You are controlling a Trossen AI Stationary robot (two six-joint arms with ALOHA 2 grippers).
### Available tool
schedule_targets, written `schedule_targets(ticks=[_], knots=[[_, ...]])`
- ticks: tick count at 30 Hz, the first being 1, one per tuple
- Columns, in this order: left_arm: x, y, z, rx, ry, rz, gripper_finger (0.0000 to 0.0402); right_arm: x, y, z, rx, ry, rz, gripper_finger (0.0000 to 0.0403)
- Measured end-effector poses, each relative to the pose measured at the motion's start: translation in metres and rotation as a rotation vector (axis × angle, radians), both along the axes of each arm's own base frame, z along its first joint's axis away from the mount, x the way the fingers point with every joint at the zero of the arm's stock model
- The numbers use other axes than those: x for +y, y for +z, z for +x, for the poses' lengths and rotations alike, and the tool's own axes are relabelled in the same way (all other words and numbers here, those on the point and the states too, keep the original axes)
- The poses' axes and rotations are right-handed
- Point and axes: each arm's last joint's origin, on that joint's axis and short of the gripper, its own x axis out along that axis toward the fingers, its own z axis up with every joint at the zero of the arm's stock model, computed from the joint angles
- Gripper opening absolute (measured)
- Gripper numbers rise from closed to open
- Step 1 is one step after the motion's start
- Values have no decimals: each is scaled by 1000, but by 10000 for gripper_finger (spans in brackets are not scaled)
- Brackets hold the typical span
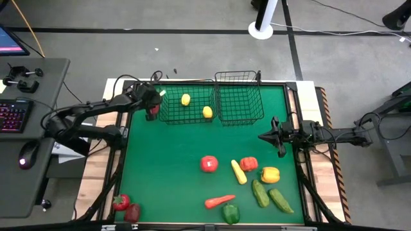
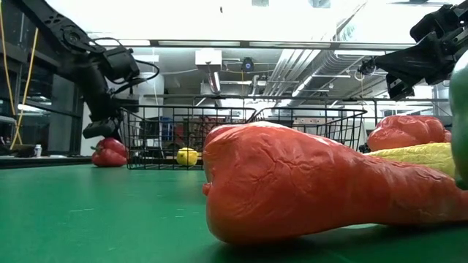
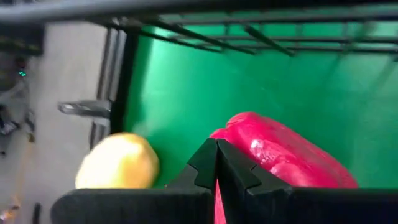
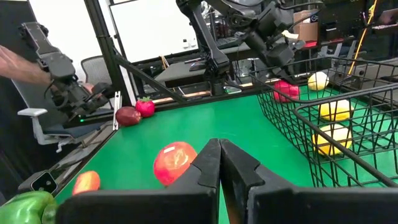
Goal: Sort produce into baskets
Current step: Put the red bell pepper into the right wire basket
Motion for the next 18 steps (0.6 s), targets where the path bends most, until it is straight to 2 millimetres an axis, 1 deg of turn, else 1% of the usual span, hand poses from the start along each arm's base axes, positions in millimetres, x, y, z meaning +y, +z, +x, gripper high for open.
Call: schedule_targets(ticks=[9,13,14,18], knots=[[-18,14,4,22,117,-121,0,0,0,0,0,0,0,0],[-27,14,6,23,185,-177,0,0,0,0,0,0,0,0],[-30,14,6,24,187,-191,0,0,0,0,0,0,0,0],[-42,13,14,30,106,-210,0,0,0,0,0,0,0,0]])
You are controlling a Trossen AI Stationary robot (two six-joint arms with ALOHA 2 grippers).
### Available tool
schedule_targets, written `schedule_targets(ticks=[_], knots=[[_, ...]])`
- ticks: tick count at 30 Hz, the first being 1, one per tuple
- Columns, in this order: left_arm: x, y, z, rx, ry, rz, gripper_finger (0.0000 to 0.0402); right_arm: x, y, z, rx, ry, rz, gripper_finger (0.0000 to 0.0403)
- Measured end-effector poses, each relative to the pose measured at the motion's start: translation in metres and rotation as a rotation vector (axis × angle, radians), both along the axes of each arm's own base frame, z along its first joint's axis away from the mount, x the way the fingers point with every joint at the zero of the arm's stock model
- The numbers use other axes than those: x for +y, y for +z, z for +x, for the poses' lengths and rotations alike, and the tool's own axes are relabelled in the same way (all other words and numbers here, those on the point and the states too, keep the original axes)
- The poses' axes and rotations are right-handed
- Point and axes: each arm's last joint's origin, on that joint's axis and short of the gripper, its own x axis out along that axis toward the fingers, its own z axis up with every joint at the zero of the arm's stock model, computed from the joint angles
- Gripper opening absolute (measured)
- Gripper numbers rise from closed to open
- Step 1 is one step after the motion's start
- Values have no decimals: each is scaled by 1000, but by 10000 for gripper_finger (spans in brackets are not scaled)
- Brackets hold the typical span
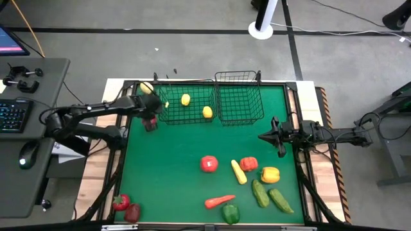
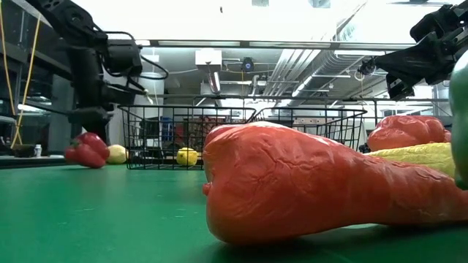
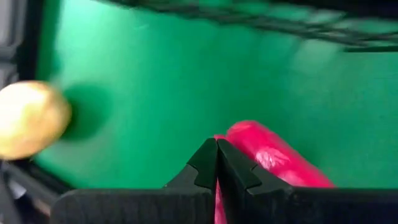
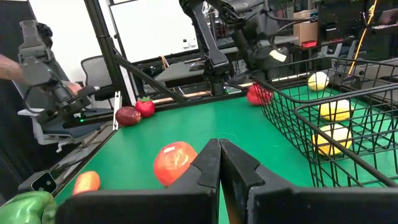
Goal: Sort produce into baskets
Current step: Put the red bell pepper into the right wire basket
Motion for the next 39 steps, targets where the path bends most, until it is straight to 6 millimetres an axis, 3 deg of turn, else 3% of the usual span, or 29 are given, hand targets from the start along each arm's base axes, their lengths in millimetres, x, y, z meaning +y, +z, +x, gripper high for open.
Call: schedule_targets(ticks=[5,13,17,22,27,33,39], knots=[[-12,2,8,-1,-80,-1,0,0,0,0,0,0,0,0],[-10,34,22,-38,-36,74,0,0,0,0,0,0,0,0],[-5,60,20,-27,119,126,0,0,0,0,0,0,0,0],[-2,77,11,-135,469,-41,0,0,0,0,0,0,0,0],[0,70,4,-114,750,-147,0,0,0,0,0,0,0,0],[12,54,15,-22,747,-80,0,0,0,0,0,0,0,0],[16,32,22,165,731,-172,0,0,0,0,0,0,0,0]])
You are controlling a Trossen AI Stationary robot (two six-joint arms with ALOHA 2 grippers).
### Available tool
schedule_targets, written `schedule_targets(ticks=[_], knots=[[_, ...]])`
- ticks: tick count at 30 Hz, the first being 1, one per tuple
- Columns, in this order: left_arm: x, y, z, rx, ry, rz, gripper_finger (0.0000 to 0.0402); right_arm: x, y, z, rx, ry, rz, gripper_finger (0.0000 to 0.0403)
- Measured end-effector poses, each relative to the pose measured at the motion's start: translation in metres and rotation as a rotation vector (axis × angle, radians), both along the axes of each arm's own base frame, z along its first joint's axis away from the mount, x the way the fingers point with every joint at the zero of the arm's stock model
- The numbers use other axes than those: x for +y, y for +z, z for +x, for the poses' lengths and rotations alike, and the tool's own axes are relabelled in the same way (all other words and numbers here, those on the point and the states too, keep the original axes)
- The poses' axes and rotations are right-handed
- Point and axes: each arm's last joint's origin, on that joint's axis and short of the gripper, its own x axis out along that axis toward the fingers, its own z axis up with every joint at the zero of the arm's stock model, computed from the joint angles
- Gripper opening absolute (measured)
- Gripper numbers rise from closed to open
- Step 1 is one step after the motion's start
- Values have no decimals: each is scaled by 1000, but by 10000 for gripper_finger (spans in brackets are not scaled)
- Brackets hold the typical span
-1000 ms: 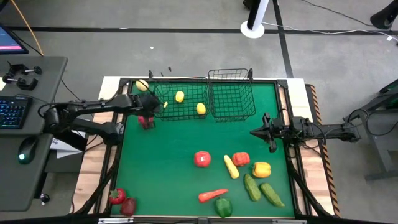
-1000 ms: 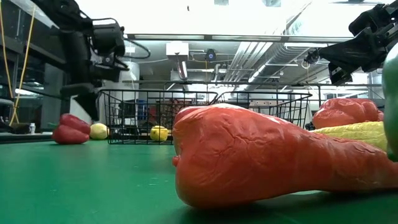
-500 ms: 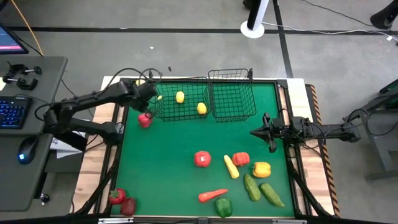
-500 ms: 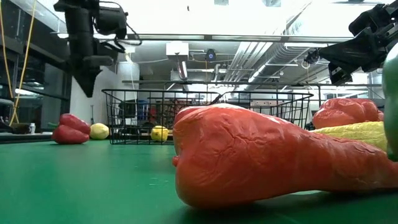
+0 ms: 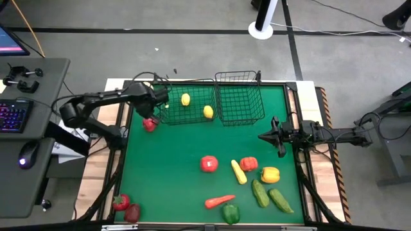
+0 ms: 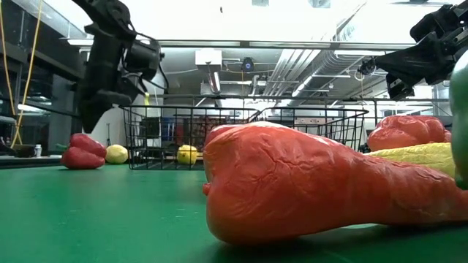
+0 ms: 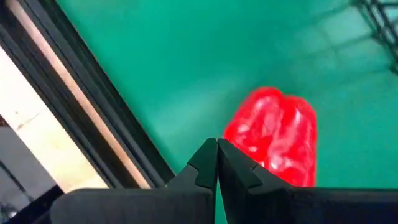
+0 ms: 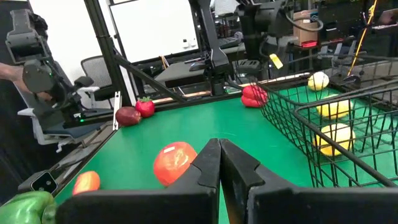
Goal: Sort produce into baskets
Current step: Put the red bell pepper into the right wire basket
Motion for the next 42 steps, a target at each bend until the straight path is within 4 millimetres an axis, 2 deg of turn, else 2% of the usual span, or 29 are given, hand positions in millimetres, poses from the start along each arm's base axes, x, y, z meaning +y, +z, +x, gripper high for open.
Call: schedule_targets(ticks=[7,11,21,30,34,37,42], knots=[[2,-10,5,21,-92,-72,0,0,0,0,0,0,0,0],[2,-10,3,76,-115,-42,0,0,0,0,0,1,0,0],[4,-9,6,60,-139,-19,0,0,0,0,0,0,0,0],[16,23,24,-42,-176,59,0,0,0,0,0,1,0,0],[16,35,25,-19,-280,32,0,0,0,0,0,0,0,0],[11,41,18,2,-443,-29,0,0,0,0,0,0,0,0],[-4,37,0,-15,-689,-133,0,0,0,0,0,0,0,0]])
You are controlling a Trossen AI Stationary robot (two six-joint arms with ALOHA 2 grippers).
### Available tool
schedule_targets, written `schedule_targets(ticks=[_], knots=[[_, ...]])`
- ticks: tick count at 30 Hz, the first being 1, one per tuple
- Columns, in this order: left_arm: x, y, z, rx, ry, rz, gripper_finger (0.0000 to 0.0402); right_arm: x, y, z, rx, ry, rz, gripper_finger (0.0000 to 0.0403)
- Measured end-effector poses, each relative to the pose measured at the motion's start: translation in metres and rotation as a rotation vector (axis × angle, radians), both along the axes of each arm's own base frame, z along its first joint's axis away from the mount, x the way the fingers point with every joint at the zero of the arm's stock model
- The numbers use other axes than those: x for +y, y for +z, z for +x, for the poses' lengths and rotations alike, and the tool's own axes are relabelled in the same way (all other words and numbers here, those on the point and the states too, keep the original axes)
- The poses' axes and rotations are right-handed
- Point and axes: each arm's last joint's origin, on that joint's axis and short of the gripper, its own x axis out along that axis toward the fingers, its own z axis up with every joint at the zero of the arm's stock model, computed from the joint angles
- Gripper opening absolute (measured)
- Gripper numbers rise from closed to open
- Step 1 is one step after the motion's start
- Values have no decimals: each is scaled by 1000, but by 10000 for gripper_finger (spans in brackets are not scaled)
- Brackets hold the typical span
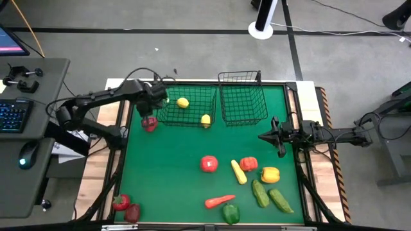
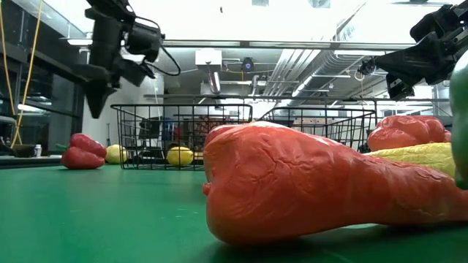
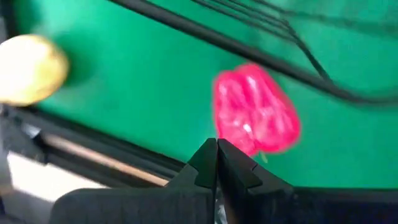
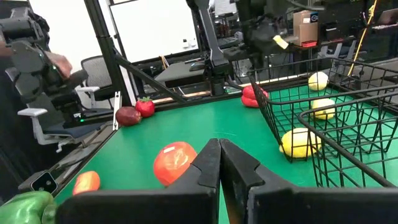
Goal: Sort produce into baskets
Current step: Put the red bell pepper into the right wire basket
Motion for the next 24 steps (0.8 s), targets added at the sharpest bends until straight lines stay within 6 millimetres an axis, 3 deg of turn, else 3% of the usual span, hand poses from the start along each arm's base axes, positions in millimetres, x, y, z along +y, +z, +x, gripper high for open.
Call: schedule_targets(ticks=[4,12,19,24], knots=[[-7,-17,-13,19,-125,-2,0,0,0,0,0,1,0,0],[-8,-48,-14,-41,-247,51,0,0,0,0,0,0,0,0],[-12,-67,-23,21,-251,47,0,0,0,0,0,0,0,0],[-12,-67,-21,-13,-215,46,0,0,0,0,0,0,0,0]])
